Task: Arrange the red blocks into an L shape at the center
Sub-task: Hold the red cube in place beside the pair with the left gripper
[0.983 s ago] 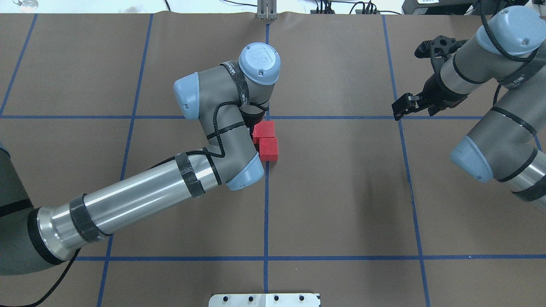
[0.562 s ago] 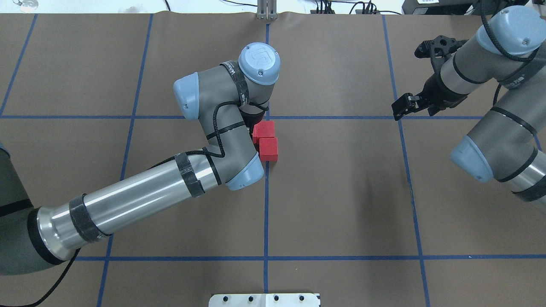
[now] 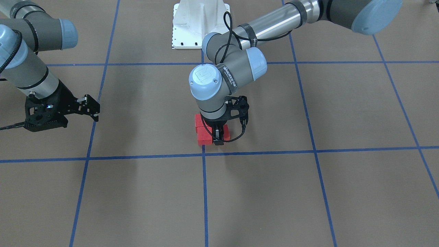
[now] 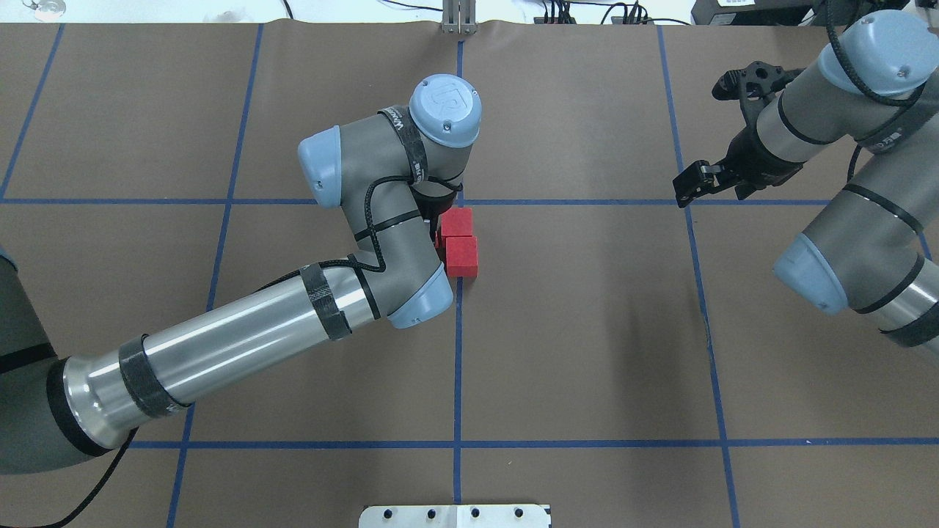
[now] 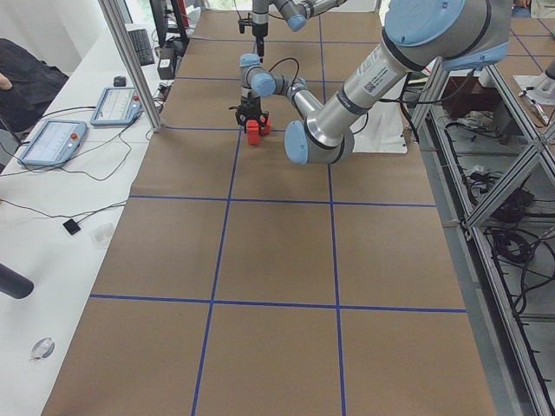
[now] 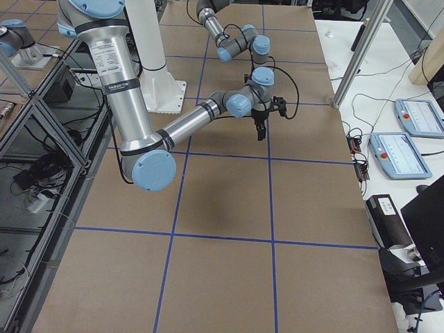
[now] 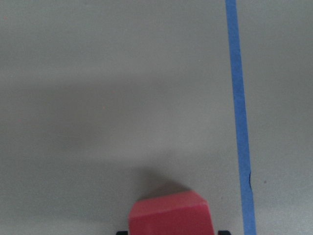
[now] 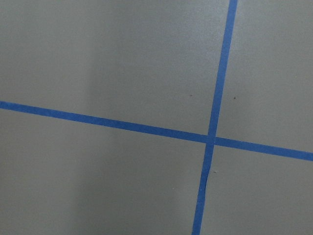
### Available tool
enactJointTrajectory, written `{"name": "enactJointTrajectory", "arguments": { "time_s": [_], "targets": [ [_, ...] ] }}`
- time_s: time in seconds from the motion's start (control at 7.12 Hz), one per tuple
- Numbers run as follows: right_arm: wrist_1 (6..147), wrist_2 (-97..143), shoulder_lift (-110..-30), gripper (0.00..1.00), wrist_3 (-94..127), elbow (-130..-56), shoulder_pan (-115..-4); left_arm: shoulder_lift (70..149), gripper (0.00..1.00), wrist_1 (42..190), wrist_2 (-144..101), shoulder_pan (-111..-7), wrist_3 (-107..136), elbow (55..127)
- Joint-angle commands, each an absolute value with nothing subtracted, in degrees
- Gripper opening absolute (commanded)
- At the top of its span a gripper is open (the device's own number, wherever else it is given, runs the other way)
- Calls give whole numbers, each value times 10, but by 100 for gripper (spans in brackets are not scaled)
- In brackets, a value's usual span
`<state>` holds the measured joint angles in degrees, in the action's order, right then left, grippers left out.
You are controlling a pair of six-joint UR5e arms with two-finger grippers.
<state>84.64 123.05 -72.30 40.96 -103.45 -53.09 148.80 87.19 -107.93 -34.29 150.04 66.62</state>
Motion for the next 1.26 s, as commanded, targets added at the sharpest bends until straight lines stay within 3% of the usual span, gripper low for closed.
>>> {"name": "enactJointTrajectory", "arguments": {
  "time_s": [0.0,0.14,1.12],
  "targets": [
    [846,1230,-722,99,410,-1034,-531,1487,90,873,-1079,-343,1499,666],
    [846,1230,-722,99,410,-1034,-531,1486,99,873,-1079,-344,1499,666],
    [847,1243,-722,99,410,-1047,-531,1483,99,795,-1079,-350,1453,680]
  ]
}}
